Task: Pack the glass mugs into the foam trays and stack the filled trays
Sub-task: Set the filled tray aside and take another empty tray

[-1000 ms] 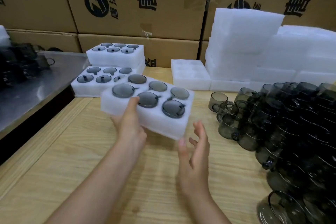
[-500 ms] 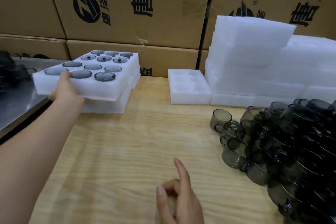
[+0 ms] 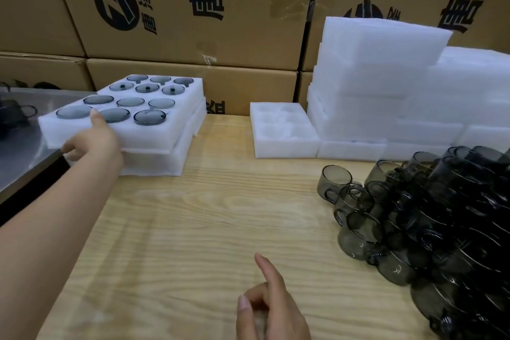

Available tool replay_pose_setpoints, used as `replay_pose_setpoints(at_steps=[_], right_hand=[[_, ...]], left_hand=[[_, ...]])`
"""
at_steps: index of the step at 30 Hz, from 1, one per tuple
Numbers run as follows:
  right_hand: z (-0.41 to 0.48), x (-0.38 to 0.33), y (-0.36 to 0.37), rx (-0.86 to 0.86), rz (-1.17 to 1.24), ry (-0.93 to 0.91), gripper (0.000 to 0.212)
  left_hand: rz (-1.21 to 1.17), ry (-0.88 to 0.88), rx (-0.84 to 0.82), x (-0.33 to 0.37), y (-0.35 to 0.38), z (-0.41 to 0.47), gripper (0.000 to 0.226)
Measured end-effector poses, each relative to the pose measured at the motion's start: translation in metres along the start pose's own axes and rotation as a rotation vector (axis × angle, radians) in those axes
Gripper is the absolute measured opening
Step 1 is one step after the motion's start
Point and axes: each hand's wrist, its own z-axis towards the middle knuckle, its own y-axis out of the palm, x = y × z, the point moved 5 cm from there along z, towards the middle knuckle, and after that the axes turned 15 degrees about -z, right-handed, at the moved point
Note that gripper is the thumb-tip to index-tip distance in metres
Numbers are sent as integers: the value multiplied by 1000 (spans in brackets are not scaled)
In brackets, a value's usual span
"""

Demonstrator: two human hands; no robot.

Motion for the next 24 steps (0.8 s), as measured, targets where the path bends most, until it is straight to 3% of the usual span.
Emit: replay_pose_setpoints(at_steps=[5, 6, 8, 9, 11, 14, 16, 20, 22, 24], right_hand=[[-2, 2, -1, -24, 72, 51, 59], [-3, 3, -1, -33, 87, 67, 62], [-4, 3, -1, -39, 93, 89, 66], [-4, 2, -1, -36, 86, 91, 66], [-3, 1, 0, -10, 51, 70, 64], [-3, 0, -1, 53, 2, 41, 61], [-1, -1, -3, 83, 2, 32, 57], [5, -2, -5, 132, 3, -4, 42], [7, -3, -4, 141, 4, -24, 41], [7, -4, -5, 142, -3, -48, 39]], left_hand=[[167, 54, 27, -4, -12, -9, 93], [179, 117, 38, -2, -17, -15, 87], [120, 469, 47, 7, -25, -40, 74], [56, 690, -42, 9, -25, -65, 67], [12, 981, -415, -2, -8, -122, 51], [300, 965, -1045, -43, 47, -192, 44], [638, 959, -1243, -72, 82, -220, 61], [1109, 1043, -1269, -102, 128, -235, 68], [1177, 1113, -1216, -108, 135, -236, 58], [1109, 1300, -1121, -103, 134, -239, 40]])
